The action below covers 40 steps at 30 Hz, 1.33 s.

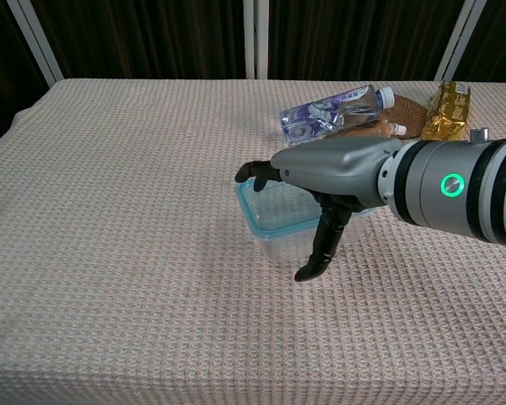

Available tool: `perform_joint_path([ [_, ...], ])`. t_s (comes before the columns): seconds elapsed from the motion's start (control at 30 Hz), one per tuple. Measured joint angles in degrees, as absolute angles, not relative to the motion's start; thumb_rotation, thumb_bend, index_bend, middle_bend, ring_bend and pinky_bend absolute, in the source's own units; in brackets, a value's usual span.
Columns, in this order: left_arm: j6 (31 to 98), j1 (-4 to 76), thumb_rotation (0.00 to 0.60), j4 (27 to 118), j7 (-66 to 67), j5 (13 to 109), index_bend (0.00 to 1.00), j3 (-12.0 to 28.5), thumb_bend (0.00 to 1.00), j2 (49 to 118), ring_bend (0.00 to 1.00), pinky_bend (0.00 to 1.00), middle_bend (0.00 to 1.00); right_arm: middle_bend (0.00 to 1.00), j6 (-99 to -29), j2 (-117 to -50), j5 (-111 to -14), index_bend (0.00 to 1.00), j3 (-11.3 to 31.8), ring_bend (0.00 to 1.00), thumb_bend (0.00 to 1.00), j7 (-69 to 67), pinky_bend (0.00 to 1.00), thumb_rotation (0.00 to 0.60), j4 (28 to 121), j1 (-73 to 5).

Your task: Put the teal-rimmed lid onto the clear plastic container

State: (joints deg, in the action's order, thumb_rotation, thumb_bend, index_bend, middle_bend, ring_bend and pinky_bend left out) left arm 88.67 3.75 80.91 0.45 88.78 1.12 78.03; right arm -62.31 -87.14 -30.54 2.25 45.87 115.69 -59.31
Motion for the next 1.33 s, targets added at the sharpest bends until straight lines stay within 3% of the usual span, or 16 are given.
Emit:
perform_joint_path([
  [0.3,88.57,3.80,0.600,80.67,0.35,88.78,0.10,1.15,0.00,78.14,0.00,0.00,0.07,0.16,-62.29,-87.45,-31.01,0.00,1.63,0.00,0.00,44.95,0.00,0.600,115.23,-59.18],
  [0.6,88.70,4.37,0.600,81.09,0.65,89.18,0.10,1.68,0.00,77.79,0.00,0.00,0.07,0.13,-68.67,-82.14,-42.33,0.00,0.08,0.00,0.00,41.47,0.00,0.600,119.96,-54.33],
  [0.9,88.25,5.48,0.600,82.71,2.23,89.41,0.10,2.47,0.00,76.94,0.00,0.00,0.07,0.03,-83.36,-74.06,-65.44,0.00,-8.45,0.00,0.00,31.93,0.00,0.600,118.00,-40.06],
  [1.13,87.64,6.38,0.600,85.74,5.52,89.53,0.10,2.95,0.00,75.81,0.00,0.00,0.07,0.00,-93.33,-67.92,-77.53,0.00,-15.21,0.00,0.00,12.92,0.00,0.600,107.93,-25.85],
  [1.33,86.97,6.83,0.600,88.29,8.38,89.22,0.10,3.03,0.00,75.29,0.00,0.00,0.07,0.00,-98.36,-65.52,-84.52,0.00,-17.26,0.00,0.00,0.88,0.00,0.600,98.20,-16.52],
])
